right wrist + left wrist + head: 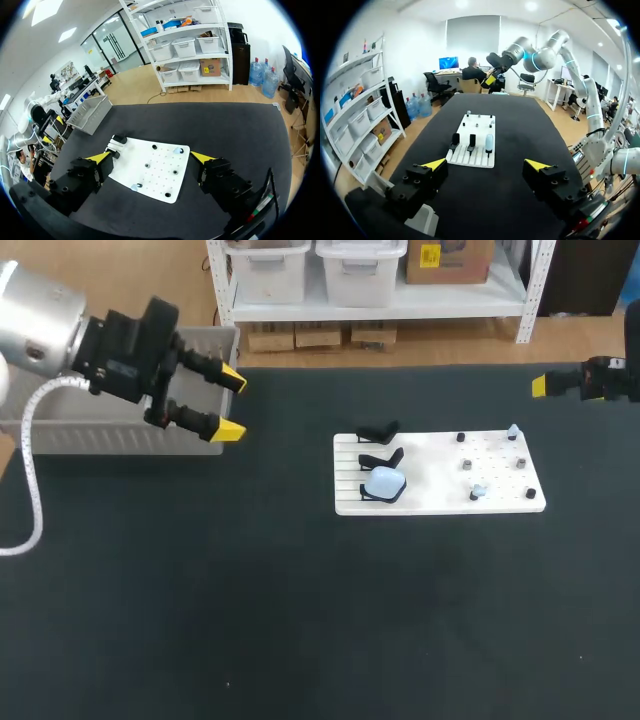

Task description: Pick up each earbud case from the left stands, insert the matching earbuds, close the lid, and place the case in the box.

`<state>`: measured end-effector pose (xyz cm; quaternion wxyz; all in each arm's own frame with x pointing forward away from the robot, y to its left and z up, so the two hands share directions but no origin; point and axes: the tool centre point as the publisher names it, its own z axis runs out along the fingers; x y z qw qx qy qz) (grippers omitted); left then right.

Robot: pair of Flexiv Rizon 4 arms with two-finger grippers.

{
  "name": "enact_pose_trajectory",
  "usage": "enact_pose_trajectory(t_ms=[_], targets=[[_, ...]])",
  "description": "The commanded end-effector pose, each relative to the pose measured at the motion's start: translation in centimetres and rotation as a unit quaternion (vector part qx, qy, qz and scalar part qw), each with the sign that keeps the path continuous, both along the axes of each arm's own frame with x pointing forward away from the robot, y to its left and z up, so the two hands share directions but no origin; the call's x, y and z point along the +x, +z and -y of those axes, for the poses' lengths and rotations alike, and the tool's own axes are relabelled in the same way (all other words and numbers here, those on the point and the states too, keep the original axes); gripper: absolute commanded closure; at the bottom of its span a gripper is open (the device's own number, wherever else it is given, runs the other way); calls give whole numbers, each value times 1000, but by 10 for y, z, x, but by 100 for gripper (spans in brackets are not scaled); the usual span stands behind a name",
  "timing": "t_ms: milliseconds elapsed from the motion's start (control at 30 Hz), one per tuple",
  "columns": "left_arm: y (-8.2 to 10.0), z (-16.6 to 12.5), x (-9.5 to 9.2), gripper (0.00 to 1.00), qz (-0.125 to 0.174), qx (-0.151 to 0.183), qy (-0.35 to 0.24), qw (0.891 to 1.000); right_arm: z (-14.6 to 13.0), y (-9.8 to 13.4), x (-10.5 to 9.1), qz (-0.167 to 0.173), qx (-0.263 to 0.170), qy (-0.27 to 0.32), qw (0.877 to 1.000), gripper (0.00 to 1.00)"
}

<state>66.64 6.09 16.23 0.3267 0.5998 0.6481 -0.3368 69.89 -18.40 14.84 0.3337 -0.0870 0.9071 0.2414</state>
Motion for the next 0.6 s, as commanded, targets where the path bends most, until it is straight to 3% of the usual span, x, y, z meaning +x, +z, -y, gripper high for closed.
enact_pose_trajectory(t_ms=[33,200,600], targets=[[0,1,6,0,-23,-1,-36,999,0,0,0,0,-1,0,1000,0],[0,1,6,0,-23,-1,-36,999,0,0,0,0,-1,0,1000,0],[-49,39,-15,0,-33,-10,-53,998,0,0,0,0,-1,0,1000,0]])
